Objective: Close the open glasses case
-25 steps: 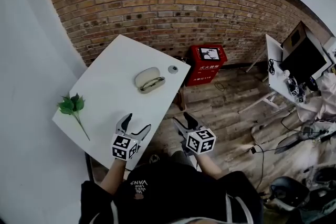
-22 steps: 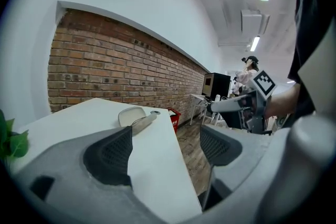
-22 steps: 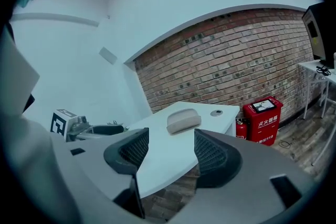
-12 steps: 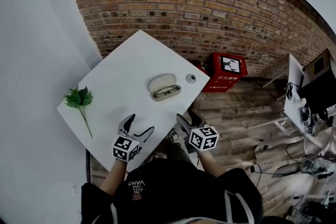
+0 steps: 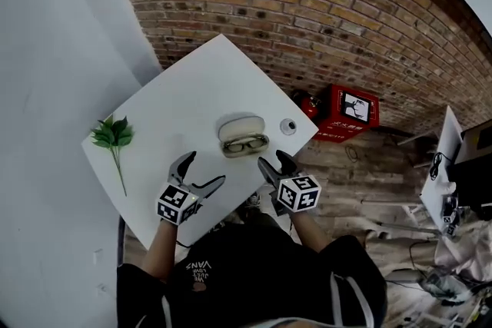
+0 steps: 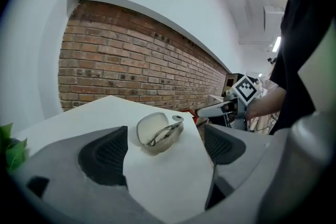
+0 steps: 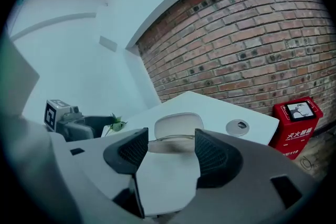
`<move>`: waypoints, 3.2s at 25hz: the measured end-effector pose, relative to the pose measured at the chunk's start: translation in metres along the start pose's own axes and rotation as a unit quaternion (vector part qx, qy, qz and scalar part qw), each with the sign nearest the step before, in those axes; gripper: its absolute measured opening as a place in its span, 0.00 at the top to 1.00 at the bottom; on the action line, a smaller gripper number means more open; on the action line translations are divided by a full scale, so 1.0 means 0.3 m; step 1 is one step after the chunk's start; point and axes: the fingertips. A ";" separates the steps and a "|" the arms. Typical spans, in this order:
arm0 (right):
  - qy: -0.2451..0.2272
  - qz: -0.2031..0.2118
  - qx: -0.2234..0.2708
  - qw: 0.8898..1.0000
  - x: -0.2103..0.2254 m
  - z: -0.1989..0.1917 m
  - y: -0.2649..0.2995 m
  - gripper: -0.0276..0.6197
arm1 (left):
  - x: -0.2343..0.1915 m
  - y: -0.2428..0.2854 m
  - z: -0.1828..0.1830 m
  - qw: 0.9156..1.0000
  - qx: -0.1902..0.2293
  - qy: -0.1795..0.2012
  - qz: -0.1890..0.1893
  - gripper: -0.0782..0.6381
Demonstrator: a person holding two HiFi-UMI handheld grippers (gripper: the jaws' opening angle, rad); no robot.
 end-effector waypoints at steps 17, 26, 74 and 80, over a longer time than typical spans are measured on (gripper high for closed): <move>-0.066 0.088 -0.100 0.989 0.138 -0.063 0.172 0.46 | -0.047 0.340 0.009 0.989 -0.095 0.078 -0.077 0.15; -0.083 0.126 -0.139 0.979 0.161 -0.110 0.211 0.45 | -0.058 0.444 -0.041 0.978 -0.149 0.093 -0.112 0.11; -0.036 -0.009 -0.056 0.998 0.123 -0.096 0.085 0.59 | 0.299 0.254 -0.307 0.915 -0.221 0.202 -0.271 0.09; -0.048 -0.003 -0.068 0.997 0.129 -0.101 0.127 0.60 | 0.306 0.266 -0.331 0.914 -0.235 0.199 -0.263 0.10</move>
Point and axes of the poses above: the fingertips, and each gripper's own axes: y forward along the fingers, x to its right, z out of its top, and after that the axes turned 2 degrees about z, right-handed
